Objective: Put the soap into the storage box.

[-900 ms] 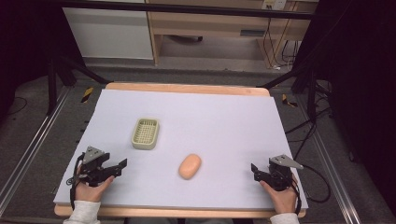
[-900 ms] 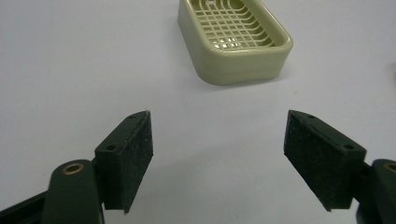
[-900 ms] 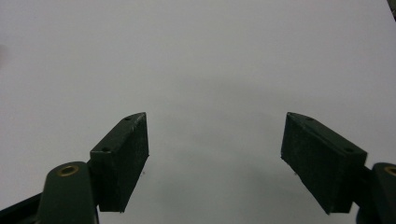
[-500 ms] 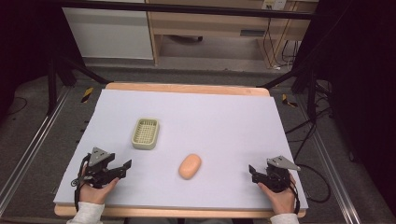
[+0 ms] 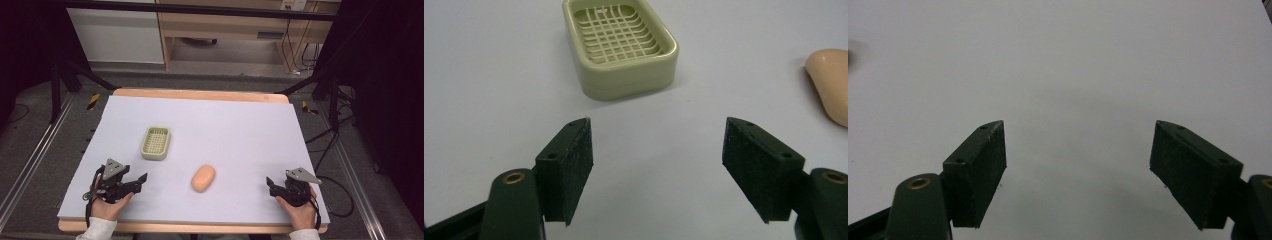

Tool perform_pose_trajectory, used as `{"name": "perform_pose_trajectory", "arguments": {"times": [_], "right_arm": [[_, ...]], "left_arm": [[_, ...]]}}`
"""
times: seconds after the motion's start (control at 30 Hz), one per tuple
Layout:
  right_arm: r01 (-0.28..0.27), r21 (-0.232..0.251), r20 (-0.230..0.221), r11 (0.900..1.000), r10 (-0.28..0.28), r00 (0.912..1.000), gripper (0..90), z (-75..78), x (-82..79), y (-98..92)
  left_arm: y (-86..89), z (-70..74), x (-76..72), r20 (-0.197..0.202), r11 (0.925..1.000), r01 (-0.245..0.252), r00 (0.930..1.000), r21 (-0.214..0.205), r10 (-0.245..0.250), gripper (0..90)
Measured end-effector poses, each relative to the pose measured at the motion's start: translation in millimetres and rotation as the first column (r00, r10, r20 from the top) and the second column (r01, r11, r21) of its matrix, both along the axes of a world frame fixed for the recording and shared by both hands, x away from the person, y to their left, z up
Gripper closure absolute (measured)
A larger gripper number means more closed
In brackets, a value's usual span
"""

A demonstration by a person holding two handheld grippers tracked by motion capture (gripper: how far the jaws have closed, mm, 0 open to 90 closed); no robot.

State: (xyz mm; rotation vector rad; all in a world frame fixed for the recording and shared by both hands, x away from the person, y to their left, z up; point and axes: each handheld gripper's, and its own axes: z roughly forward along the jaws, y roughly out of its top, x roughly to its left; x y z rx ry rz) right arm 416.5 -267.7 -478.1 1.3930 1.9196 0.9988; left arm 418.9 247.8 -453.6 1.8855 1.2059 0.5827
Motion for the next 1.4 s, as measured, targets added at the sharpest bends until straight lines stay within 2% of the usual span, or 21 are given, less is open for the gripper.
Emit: {"name": "perform_pose_trajectory", "arguments": {"times": [0.47,0.57,1.1,1.4], "right_arm": [[0.000,0.001,0.009,1.0000,0.000,1.0000,22.4,1.6,0.6,1.5],[0.000,-0.001,0.013,1.0000,0.000,0.9999,22.4,2.2,0.6,1.3],[-0.001,-0.004,0.023,1.0000,0.001,0.9997,22.2,5.1,0.6,2.5],[0.001,0.001,0.028,1.0000,-0.001,0.9996,21.7,7.7,0.6,1.7]], "left_arm": [[-21.2,3.3,-1.4,0.011,0.9987,0.052,0.9986,0.005,-0.052,27.8],[-27.6,4.0,-1.2,0.014,0.9975,0.068,0.9976,0.018,-0.068,27.8],[-48.9,7.5,-4.0,0.018,0.9940,0.107,0.9940,0.019,-0.108,26.5],[-55.2,12.7,-1.3,0.020,0.9922,0.123,0.9921,0.019,-0.124,25.6]]}}
